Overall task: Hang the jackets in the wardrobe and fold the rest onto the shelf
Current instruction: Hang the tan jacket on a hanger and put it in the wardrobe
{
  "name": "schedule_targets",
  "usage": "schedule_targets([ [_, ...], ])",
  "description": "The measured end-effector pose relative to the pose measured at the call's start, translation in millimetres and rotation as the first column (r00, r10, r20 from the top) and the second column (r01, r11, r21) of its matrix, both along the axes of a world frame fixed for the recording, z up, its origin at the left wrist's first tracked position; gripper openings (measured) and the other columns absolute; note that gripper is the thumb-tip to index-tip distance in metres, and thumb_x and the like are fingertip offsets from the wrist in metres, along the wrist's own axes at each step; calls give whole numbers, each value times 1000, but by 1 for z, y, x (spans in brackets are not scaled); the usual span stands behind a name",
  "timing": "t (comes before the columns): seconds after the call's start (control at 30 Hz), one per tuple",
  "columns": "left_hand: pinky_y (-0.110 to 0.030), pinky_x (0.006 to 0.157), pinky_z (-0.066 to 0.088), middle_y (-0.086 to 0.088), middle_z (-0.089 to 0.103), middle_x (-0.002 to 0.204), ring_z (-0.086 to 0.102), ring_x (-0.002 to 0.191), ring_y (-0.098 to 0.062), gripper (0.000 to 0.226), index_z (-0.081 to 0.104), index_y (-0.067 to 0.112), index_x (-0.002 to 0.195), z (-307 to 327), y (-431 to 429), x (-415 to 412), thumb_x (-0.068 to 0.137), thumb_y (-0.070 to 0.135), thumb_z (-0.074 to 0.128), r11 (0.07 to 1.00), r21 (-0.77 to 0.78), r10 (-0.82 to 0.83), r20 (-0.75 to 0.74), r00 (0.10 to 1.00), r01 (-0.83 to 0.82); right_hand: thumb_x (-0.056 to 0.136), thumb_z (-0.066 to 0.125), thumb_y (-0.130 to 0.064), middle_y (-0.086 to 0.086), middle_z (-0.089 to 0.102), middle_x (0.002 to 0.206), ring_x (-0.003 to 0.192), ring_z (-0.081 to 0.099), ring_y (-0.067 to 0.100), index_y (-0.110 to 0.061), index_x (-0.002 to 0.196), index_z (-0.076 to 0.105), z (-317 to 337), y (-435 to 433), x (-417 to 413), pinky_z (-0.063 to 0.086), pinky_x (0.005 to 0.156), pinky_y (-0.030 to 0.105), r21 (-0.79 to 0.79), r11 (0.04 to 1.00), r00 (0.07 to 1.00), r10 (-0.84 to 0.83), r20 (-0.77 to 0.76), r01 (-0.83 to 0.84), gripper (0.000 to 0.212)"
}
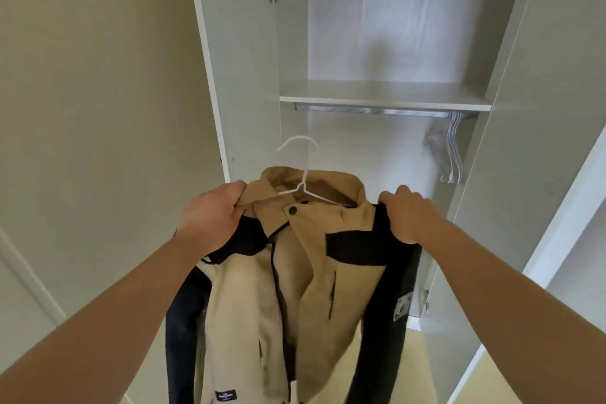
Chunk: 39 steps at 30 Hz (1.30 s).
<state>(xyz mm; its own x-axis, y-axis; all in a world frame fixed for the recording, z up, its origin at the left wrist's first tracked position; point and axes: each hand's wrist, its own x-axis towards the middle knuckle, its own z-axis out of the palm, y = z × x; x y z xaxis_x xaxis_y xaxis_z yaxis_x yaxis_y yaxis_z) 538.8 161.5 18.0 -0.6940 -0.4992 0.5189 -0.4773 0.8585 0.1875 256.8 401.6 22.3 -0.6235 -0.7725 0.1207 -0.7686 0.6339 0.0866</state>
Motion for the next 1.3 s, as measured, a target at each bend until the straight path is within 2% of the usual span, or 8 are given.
schedule_targets([
  [0.17,-31,59,48,12,56,77,55,67,-9,18,52,29,94,-18,-14,-4,100,41,39,994,82,-68,-16,998,69,83,67,-24,3,50,92,77,53,20,-17,108,55,18,-4,3,37,61,31,-74,935,925,-355,-138,348,28],
  [0.3,-31,55,47,12,55,71,54,62,-8,11,50,34,91,-31,-30,-8,101,29,47,992,111,-42,-105,994,53,76,79,-50,-3,56,81,71,60,20,-21,88,52,-1,3,7,44,58,30,258,913,938,-341,57,316,41],
  [0.5,-17,52,35,12,54,73,52,59,-11,3,56,24,100,-36,-52,-33,101,22,54,987,-16,-162,-50,986,161,86,65,3,10,68,73,52,69,18,-7,76,55,-32,5,-18,56,61,30,230,906,862,-413,294,355,17],
  [0.67,-19,53,36,13,55,73,52,61,-5,7,54,30,99,-34,-76,-65,100,26,49,981,27,-192,-69,979,194,86,54,1,13,64,110,93,63,28,-11,86,58,-36,2,-44,54,81,37,34,921,907,-389,162,389,13],
  [0.77,-19,56,36,16,55,74,54,65,-2,10,54,33,102,-42,-81,-93,100,29,45,972,82,-215,-76,974,221,81,56,1,-8,62,120,101,61,14,-29,129,60,-27,-17,-52,50,81,27,-208,953,861,-91,500,222,56],
  [0.87,-20,60,39,16,57,78,56,70,-3,12,54,34,103,-48,-84,-130,99,26,47,962,148,-220,-75,973,229,68,67,-17,-22,66,86,86,63,8,-26,101,68,-26,-43,-47,46,72,21,-254,967,604,206,770,-7,34],
  [1.1,-28,66,47,6,61,74,60,70,-12,36,54,22,84,-34,-99,-226,97,56,54,924,295,-346,383,856,242,88,55,-11,1,53,62,54,43,6,-9,64,50,-52,-81,-131,34,49,16,-250,967,860,175,479,-58,24],
  [1.3,-28,69,50,10,67,87,64,78,-13,30,62,28,100,-52,-100,-296,102,46,37,985,51,-169,90,981,165,86,53,-14,-11,45,52,48,43,7,-31,56,40,-57,-98,-194,27,47,17,-446,895,953,157,260,-25,37],
])
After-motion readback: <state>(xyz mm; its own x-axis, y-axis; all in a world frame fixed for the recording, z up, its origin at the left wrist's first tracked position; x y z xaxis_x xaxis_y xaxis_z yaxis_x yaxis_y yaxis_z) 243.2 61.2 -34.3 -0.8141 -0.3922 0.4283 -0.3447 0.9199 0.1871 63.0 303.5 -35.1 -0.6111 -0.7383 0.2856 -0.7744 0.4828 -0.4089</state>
